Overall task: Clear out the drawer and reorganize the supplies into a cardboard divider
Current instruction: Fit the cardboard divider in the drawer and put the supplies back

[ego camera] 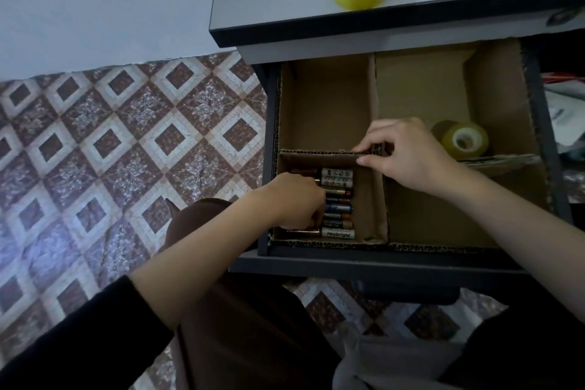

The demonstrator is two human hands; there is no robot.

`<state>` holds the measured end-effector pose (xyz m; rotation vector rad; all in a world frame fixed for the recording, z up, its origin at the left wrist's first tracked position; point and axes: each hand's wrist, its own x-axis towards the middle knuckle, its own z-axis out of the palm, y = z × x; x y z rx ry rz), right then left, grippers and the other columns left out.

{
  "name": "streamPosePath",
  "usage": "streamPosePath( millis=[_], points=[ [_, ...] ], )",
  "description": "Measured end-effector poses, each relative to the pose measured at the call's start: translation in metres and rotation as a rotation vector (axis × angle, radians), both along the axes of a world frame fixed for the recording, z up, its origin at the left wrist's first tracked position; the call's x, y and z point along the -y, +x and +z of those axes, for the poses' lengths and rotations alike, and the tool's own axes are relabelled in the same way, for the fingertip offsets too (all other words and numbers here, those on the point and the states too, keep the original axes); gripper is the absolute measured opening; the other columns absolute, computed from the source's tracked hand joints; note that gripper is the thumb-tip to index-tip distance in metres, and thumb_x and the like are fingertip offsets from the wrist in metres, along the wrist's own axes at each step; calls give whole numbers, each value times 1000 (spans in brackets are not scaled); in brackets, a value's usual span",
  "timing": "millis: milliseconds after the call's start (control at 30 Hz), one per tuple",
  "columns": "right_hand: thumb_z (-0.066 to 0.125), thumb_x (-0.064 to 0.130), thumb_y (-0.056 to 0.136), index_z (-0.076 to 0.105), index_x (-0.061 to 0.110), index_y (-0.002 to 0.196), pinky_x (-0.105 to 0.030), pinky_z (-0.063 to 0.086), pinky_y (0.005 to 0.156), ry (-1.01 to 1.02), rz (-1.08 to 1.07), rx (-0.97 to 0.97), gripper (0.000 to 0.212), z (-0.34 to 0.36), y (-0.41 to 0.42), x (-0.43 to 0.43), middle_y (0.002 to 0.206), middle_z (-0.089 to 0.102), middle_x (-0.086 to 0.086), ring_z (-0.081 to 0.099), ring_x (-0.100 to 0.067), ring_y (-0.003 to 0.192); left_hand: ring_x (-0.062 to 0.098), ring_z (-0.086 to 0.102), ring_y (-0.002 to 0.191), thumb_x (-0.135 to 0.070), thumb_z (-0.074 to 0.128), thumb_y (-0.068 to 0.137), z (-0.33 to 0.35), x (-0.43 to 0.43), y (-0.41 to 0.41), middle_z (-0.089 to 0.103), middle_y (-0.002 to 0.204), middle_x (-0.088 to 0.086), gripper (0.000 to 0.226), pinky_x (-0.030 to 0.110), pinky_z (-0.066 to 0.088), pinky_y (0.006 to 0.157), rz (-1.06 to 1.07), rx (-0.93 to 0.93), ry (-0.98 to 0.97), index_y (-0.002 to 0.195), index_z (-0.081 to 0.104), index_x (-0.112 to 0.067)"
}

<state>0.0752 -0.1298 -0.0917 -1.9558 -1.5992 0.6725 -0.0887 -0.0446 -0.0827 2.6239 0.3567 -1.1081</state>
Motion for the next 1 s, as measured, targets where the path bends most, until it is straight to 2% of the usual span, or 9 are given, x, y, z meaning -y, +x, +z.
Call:
streamPosePath(
  millis=[100,267,367,500,633,733,833,1000],
  points=[
    [70,16,82,74,10,95,-29,39,81,5,-8,10,15,-2,-1,0,86,56,9,52,-13,84,20,57,99,-11,45,91,0,0,1,63,108,2,30,27,39,70,32,14,3,108,66,-25],
    [69,16,84,73,10,96,-24,37,79,1,-18,0,15,-2,-2,0,86,56,9,53,-10,83,22,55,101,-12,47,93,3,2,2,61,110,5,27,27,39,72,81,17,-1,111,65,-22],
    [68,17,84,73,10,96,-23,37,79,-6,-28,6,14,-2,-3,0,87,56,8,53,-11,84,18,59,100,-13,51,93,10,0,-1,64,111,1,27,29,48,83,140,79,-19,113,65,-23],
    [69,16,83,73,10,95,-21,35,77,-62,-25,-20,14,3,-4,-2,89,56,6,52,-11,86,11,61,98,-1,48,89,31,0,-8,67,107,-2,34,28,48,92,313,209,-67,112,66,-19],
    [71,16,82,73,10,95,-22,37,80,-118,-22,14,15,9,-7,-4,96,62,0,54,-15,92,3,54,84,-11,50,93,47,4,-12,67,105,-3,25,16,42,80,413,383,-50,108,67,-21],
    [69,16,83,72,11,99,-25,41,83,-172,-10,57,18,17,-9,-4,102,63,-1,55,-16,96,1,53,84,-18,52,94,58,6,-12,67,105,-3,22,15,40,78,423,446,-40,109,67,-20],
    [68,18,84,72,14,102,-22,41,76,-233,10,34,19,34,-8,0,93,60,4,54,-10,88,3,55,86,-21,53,94,71,5,-12,68,105,-2,21,16,41,78,431,479,-29,109,67,-19],
    [64,13,86,75,15,89,-18,43,75,-61,-96,10,12,78,13,9,83,66,6,55,1,75,4,56,86,-22,56,92,94,-7,1,68,102,-3,20,15,43,78,464,624,32,107,68,-18]
  ],
)
